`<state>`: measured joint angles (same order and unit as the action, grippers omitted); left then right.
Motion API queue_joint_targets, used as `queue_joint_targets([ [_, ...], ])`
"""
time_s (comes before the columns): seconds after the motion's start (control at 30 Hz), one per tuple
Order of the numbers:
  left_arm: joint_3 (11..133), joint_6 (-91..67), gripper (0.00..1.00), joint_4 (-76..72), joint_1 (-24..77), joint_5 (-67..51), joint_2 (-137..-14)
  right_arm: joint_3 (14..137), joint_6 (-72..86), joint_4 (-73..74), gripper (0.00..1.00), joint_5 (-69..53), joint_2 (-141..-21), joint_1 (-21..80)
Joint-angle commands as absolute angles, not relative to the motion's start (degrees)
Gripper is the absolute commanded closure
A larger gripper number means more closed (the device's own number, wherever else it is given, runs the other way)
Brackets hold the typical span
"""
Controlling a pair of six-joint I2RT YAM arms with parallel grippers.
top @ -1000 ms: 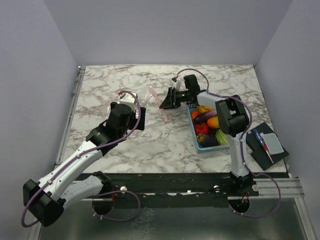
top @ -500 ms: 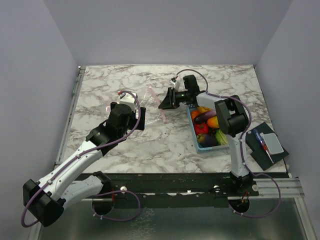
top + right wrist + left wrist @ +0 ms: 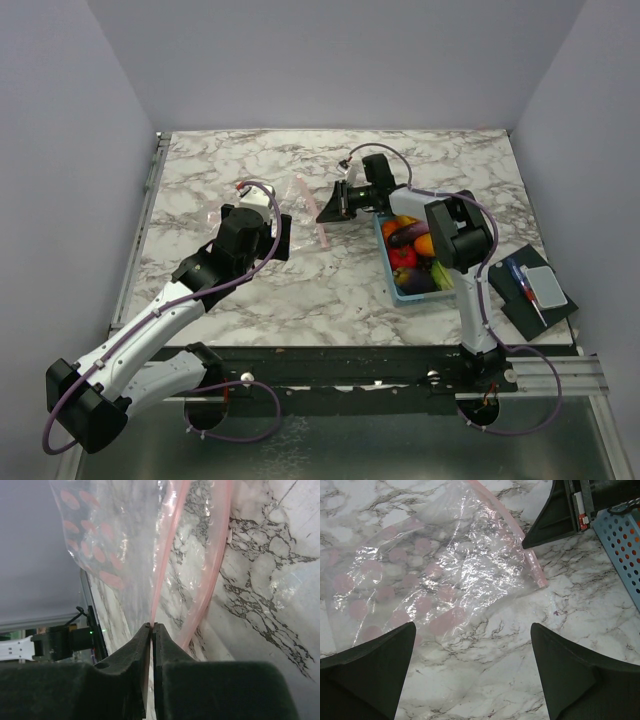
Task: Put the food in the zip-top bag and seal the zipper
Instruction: Pick up the zipper food storage bag at the center of the board.
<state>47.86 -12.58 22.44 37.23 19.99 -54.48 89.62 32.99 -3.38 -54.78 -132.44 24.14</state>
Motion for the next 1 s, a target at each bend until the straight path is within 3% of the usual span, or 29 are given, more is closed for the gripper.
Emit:
queue_joint_targets([
  [0.0,47.99,-12.30,0.01,22.59,37.18,19.95,-54.49,90.27,33.12,-4.54,0.93,-54.51,-132.37,24.58],
  [0.07,48.03,-12.30,0.01,22.59,37.18,19.95,-54.49,89.99,33.13,-4.61,0.99,-54.23,-131.55,24.69],
  [0.5,48.27,-13.32,0.01,22.58,37.18,21.24,-54.31,83.72,30.17,-4.01,0.99,-48.12,-118.62,25.93],
  [0.97,56.02,-18.14,0.01,21.71,37.17,18.54,-54.92,86.09,20.45,10.04,0.99,-39.01,-106.14,28.75],
])
